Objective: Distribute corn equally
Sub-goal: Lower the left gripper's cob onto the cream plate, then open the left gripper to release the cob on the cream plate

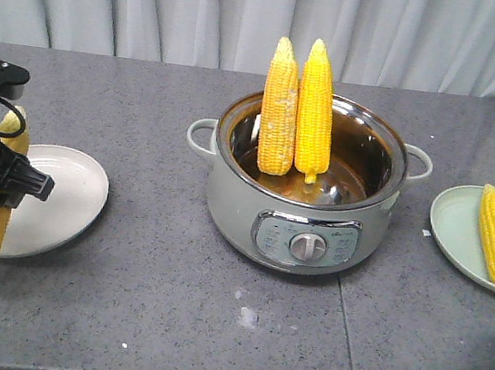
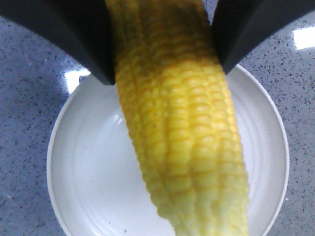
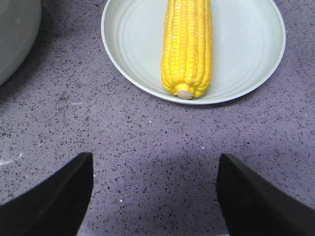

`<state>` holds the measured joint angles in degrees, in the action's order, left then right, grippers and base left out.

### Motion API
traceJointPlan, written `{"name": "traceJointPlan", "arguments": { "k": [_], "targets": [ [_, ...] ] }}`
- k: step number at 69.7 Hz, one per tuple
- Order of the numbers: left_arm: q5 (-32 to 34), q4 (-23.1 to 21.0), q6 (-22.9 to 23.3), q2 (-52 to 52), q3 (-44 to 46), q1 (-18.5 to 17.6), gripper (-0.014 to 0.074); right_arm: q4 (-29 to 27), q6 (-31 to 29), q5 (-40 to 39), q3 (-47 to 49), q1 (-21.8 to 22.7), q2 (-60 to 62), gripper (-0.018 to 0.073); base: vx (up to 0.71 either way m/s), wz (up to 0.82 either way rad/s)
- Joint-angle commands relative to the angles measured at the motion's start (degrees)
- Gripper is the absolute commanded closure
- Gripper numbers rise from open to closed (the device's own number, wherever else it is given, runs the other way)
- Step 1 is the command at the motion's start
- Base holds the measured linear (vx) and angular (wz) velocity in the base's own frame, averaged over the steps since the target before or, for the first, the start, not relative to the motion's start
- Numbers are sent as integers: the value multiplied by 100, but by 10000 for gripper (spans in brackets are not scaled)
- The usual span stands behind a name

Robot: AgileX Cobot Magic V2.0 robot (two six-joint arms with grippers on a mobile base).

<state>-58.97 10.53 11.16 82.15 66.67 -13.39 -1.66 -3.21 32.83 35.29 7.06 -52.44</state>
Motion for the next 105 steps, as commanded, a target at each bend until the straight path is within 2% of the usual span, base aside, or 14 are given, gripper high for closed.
{"name": "traceJointPlan", "arguments": {
  "k": [1, 64, 93, 105],
  "targets": [
    [159, 26, 58, -201, 139, -1, 442, 36, -3, -341, 156, 24, 29, 97, 0, 0],
    [230, 43, 32, -172, 274, -1, 442, 36, 3, -337, 156, 24, 29, 97, 0, 0],
    [-1002, 41, -159, 1023, 1846, 3, 432, 36, 3, -337, 156, 24, 29, 97, 0, 0],
    [-1215, -133, -159, 1481, 2123, 179, 427, 36, 3, -337, 156, 24, 29, 97, 0, 0]
  ]
}}
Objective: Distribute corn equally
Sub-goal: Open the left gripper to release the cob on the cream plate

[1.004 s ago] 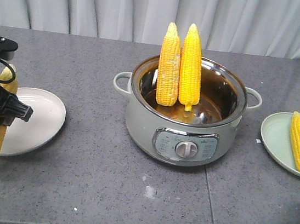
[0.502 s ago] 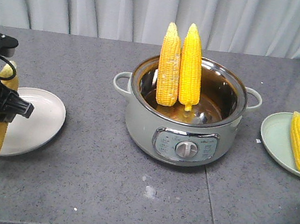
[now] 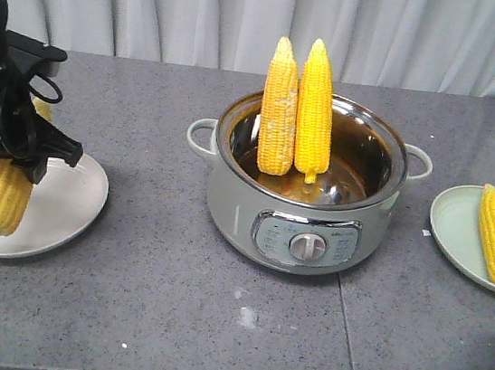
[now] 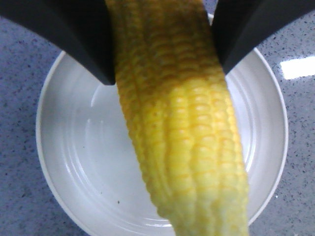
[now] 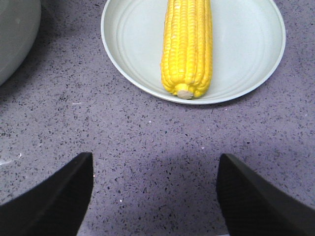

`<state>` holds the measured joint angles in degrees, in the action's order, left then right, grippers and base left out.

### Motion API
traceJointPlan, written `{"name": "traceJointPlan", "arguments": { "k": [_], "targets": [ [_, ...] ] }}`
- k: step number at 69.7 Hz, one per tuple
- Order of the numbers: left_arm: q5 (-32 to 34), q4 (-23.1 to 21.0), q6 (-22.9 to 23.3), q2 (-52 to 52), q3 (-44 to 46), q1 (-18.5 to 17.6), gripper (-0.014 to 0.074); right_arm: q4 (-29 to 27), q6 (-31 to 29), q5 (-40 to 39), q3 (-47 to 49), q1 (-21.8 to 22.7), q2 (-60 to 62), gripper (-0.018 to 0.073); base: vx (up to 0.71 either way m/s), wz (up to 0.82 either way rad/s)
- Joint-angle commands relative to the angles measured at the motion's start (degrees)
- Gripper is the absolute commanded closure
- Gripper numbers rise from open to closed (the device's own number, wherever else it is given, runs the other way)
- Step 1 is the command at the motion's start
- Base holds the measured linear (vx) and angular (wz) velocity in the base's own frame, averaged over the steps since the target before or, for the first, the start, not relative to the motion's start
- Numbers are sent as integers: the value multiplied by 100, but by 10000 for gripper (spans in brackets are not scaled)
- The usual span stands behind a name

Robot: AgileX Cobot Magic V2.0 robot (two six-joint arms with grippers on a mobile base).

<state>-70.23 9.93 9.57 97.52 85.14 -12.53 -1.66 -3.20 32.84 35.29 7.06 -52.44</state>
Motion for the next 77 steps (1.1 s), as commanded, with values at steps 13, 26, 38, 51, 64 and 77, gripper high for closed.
{"name": "traceJointPlan", "arguments": {
  "k": [13, 26, 38, 51, 64, 77],
  "targets": [
    [-118, -442, -172, 150, 294, 377, 414, 36, 2, -338, 156, 24, 29, 97, 0, 0],
    [-118, -816, -430, 273, 294, 551, 397, 36, 2, -338, 156, 24, 29, 97, 0, 0],
    [-118, -858, -447, 438, 312, 561, 311, 36, 2, -338, 156, 24, 29, 97, 0, 0],
    [-118, -826, -452, 502, 312, 561, 183, 36, 2, -338, 156, 24, 29, 97, 0, 0],
    [11, -666, -509, 502, 312, 561, 123, 36, 2, -338, 156, 24, 29, 97, 0, 0],
    [273, -660, -494, 448, 312, 561, 124, 36, 2, -338, 156, 24, 29, 97, 0, 0]
  ]
}}
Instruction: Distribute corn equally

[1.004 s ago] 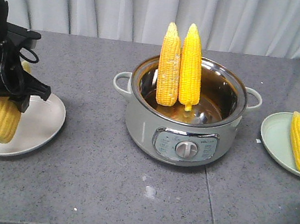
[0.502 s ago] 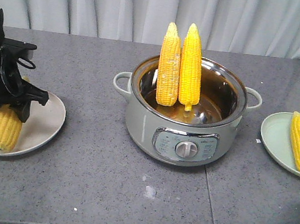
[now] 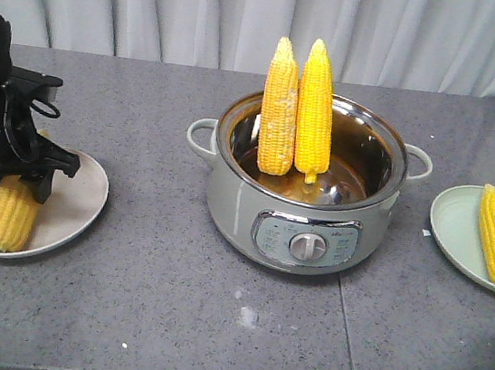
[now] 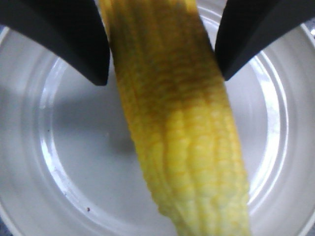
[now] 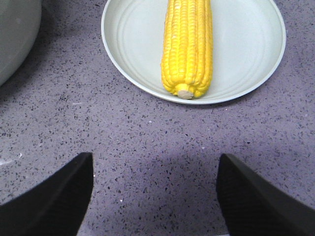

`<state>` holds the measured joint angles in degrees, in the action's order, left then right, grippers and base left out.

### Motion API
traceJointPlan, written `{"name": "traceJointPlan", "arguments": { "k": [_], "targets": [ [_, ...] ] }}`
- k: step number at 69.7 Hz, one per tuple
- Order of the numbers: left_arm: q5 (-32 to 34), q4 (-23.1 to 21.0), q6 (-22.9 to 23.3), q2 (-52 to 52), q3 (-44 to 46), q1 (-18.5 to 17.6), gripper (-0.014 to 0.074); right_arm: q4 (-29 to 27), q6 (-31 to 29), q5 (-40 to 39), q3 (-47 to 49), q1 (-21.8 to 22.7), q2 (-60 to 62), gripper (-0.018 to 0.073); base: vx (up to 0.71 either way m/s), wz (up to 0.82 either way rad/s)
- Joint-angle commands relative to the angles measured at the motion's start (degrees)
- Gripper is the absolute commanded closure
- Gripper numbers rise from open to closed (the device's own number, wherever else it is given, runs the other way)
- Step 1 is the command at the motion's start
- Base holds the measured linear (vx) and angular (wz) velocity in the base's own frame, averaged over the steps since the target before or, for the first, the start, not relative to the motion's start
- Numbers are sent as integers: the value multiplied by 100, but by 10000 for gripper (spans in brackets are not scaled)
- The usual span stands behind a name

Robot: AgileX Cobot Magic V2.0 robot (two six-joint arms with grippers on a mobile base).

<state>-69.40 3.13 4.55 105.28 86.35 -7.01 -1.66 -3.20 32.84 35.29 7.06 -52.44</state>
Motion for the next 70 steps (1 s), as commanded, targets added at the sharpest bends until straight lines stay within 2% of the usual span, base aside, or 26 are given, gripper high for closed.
{"name": "traceJointPlan", "arguments": {
  "k": [1, 18, 39, 55, 70],
  "targets": [
    [189, 19, 8, -345, 191, 8, 124, 36, 2, -338, 156, 24, 29, 97, 0, 0],
    [223, 5, -5, -543, 186, 8, 124, 36, 2, -338, 156, 24, 29, 97, 0, 0],
    [1218, 12, -5, -1569, 123, 2, 124, 36, 2, -338, 156, 24, 29, 97, 0, 0],
    [1763, -78, -5, -2541, -983, -17, 124, 36, 2, -338, 156, 24, 29, 97, 0, 0],
    [2362, -593, -99, -3425, -2211, -17, 124, 36, 2, -338, 156, 24, 29, 97, 0, 0]
  ]
}}
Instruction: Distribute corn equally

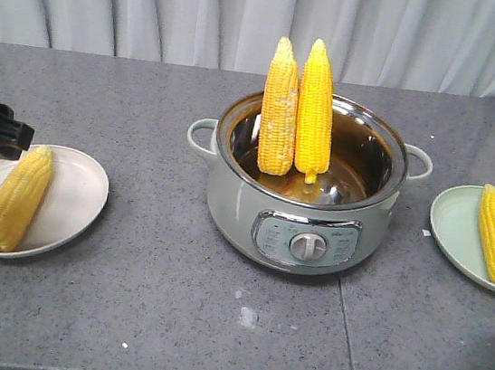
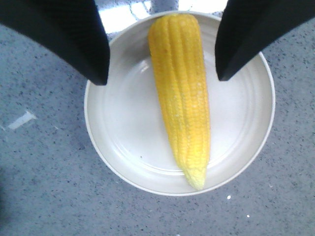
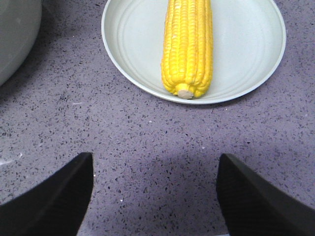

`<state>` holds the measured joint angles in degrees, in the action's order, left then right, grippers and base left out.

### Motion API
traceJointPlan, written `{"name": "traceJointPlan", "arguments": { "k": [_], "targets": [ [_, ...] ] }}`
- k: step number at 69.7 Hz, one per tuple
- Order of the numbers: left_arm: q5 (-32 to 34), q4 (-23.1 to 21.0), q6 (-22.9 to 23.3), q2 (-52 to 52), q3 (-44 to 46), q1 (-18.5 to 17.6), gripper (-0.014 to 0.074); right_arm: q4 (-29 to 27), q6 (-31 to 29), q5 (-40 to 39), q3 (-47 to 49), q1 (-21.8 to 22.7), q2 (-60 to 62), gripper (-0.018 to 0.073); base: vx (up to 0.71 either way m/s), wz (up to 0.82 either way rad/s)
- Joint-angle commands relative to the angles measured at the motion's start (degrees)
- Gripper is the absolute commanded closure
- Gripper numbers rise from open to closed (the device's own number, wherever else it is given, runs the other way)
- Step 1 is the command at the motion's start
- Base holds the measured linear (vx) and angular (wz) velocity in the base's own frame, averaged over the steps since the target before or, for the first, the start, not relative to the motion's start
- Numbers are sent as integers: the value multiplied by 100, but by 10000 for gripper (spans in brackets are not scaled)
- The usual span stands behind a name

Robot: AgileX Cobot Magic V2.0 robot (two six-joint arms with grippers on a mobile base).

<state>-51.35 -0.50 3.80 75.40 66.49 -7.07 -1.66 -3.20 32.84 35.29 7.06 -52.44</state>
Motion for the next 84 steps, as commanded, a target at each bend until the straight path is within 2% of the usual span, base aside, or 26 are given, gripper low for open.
{"name": "traceJointPlan", "arguments": {
  "k": [1, 21, 41, 54, 84],
  "targets": [
    [593, -245, -24, -510, -326, -11, 124, 36, 2, -338, 156, 24, 29, 97, 0, 0],
    [1324, -378, -240, -1577, -1581, -11, 124, 36, 2, -338, 156, 24, 29, 97, 0, 0],
    [1564, -373, -240, -2187, -2322, -11, 124, 36, 2, -338, 156, 24, 29, 97, 0, 0],
    [1842, -373, -276, -2255, -2520, -11, 124, 36, 2, -338, 156, 24, 29, 97, 0, 0],
    [1745, -367, -276, -2255, -2528, -11, 124, 36, 2, -338, 156, 24, 29, 97, 0, 0]
  ]
}}
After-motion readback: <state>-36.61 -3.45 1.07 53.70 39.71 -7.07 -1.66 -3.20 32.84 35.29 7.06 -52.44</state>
